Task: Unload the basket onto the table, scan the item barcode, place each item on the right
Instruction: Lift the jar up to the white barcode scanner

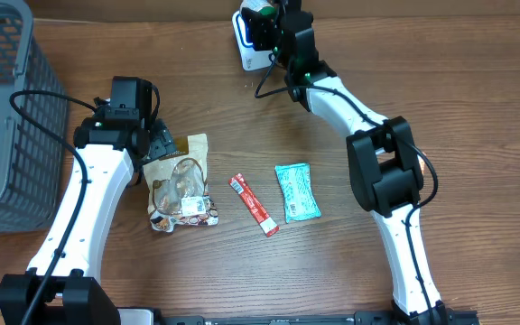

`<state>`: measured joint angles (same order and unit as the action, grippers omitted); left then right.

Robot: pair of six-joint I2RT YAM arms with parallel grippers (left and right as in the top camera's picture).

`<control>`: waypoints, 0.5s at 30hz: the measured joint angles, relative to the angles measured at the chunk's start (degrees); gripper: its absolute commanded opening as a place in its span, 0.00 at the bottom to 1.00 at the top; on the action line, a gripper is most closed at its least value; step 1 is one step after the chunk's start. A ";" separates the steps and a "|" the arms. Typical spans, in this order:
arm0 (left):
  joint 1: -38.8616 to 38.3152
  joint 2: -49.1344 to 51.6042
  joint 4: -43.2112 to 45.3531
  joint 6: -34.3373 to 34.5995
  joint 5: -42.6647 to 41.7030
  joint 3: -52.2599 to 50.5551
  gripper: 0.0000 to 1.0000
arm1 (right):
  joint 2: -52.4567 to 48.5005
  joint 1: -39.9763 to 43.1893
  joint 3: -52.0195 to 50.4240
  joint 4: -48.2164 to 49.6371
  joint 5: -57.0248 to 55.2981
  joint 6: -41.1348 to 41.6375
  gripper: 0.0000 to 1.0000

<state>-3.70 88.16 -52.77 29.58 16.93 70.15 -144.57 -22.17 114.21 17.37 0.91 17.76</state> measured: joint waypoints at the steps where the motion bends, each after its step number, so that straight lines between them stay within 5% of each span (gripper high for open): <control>1: 0.00 0.00 0.02 0.02 0.00 0.00 1.00 | -0.50 0.02 0.00 1.68 -0.28 0.02 0.04; 15: 0.00 0.00 0.02 0.00 0.00 0.00 1.00 | -1.22 0.02 0.00 4.37 -4.55 0.02 0.04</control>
<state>-3.70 88.16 -52.75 29.58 16.93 70.15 -145.80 -22.15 114.21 21.74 -3.64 17.78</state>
